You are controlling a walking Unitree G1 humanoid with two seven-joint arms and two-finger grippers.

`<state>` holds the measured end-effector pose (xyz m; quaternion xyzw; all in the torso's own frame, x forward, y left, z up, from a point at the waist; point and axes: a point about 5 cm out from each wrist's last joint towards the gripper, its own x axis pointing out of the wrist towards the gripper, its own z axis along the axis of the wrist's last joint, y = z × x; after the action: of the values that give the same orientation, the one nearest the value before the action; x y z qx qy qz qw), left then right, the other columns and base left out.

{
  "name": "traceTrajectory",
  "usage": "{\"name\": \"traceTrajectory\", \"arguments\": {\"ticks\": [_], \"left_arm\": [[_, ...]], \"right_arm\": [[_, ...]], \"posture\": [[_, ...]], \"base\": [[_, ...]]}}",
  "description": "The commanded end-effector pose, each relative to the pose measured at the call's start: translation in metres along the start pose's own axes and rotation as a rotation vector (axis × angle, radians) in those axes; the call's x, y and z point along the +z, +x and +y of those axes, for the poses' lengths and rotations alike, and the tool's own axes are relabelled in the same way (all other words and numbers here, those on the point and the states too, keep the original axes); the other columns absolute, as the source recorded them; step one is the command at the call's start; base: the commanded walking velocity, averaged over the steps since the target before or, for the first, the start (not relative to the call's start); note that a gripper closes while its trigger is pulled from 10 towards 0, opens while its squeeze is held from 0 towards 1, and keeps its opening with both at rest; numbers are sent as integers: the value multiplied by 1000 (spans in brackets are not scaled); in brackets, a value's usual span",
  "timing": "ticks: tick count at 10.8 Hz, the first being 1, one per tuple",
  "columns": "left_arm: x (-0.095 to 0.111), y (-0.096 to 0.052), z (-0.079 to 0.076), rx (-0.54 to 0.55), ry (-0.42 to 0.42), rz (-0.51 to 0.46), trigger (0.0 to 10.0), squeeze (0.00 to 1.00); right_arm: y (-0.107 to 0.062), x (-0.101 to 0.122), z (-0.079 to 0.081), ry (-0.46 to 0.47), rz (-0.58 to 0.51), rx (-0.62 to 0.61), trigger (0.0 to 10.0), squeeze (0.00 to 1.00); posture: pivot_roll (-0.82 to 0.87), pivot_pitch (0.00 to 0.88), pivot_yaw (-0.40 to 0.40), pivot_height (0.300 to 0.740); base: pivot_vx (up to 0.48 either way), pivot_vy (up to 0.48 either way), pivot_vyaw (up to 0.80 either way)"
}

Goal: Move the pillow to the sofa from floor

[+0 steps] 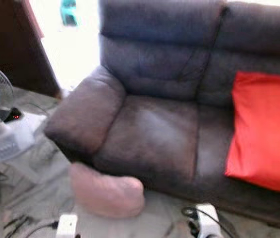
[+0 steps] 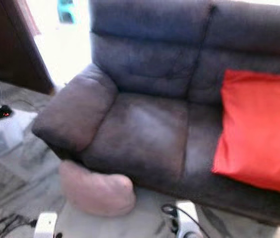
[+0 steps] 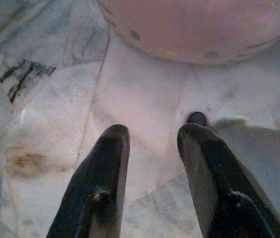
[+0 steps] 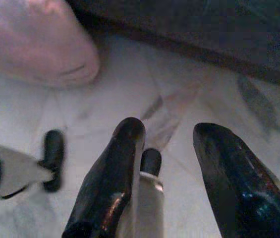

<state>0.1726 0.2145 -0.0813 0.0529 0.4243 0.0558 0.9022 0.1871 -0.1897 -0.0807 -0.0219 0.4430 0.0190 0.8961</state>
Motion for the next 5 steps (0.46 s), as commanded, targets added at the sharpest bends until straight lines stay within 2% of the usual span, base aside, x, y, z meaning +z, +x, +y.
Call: {"name": "traceTrajectory", "arguments": {"ticks": [1, 5], "left_arm": [[-7, -1, 3, 7, 6, 28, 10000, 0], [-11, -3, 4, 7, 12, 36, 10000, 0]], "right_arm": [[1, 0, 5, 5, -2, 9, 10000, 0], [0, -3, 6, 2, 3, 6, 10000, 0]], "posture": [[110, 99, -21, 740], [115, 77, -20, 740]], "base": [[0, 337, 0], [0, 336, 0]]}}
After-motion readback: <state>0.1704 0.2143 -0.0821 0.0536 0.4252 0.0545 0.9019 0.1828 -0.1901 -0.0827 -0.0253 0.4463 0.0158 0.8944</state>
